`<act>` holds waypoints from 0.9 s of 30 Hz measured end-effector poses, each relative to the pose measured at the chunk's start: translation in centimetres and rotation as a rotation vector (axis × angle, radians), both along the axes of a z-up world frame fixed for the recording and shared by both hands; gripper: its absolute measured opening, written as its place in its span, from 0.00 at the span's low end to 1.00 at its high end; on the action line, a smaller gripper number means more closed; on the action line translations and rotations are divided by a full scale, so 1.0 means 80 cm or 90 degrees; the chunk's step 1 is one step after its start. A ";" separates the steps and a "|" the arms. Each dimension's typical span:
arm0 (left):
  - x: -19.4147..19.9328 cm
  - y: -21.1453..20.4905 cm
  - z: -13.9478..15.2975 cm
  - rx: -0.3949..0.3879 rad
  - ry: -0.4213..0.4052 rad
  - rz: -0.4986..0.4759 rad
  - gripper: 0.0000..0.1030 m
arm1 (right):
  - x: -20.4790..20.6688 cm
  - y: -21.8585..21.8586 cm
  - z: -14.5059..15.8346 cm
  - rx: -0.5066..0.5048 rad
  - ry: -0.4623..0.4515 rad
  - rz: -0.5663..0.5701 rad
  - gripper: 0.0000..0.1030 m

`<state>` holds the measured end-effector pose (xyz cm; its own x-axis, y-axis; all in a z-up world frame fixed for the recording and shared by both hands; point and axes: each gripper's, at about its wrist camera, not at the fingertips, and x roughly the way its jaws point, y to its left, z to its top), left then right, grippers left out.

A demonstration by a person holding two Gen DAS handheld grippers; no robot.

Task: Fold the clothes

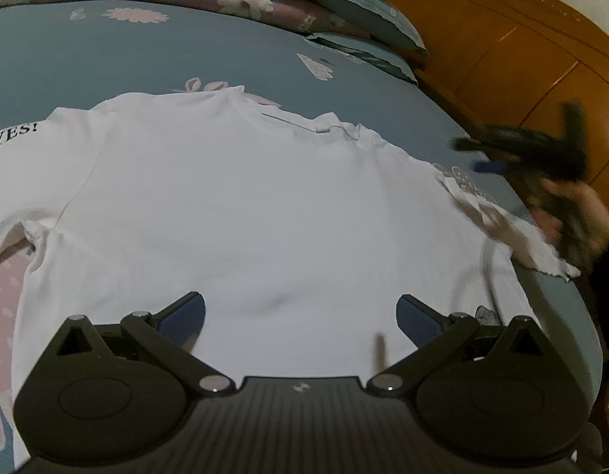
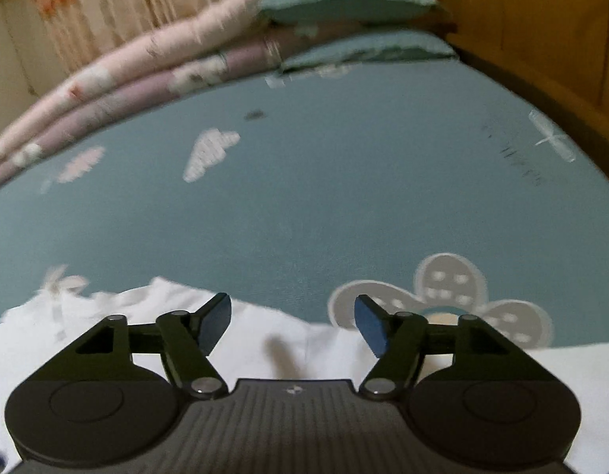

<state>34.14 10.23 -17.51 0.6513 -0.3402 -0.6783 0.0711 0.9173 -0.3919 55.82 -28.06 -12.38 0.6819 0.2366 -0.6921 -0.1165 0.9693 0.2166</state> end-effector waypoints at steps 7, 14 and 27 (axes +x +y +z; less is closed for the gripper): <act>-0.001 0.002 0.000 -0.014 -0.004 0.011 0.99 | -0.084 -0.052 0.000 -0.006 0.047 0.006 0.78; 0.002 0.001 0.000 -0.012 -0.003 0.015 0.99 | -0.116 -0.069 -0.046 -0.041 0.069 0.010 0.78; 0.004 0.000 0.000 -0.011 0.001 0.020 0.99 | -0.135 -0.050 -0.027 -0.020 0.020 -0.015 0.81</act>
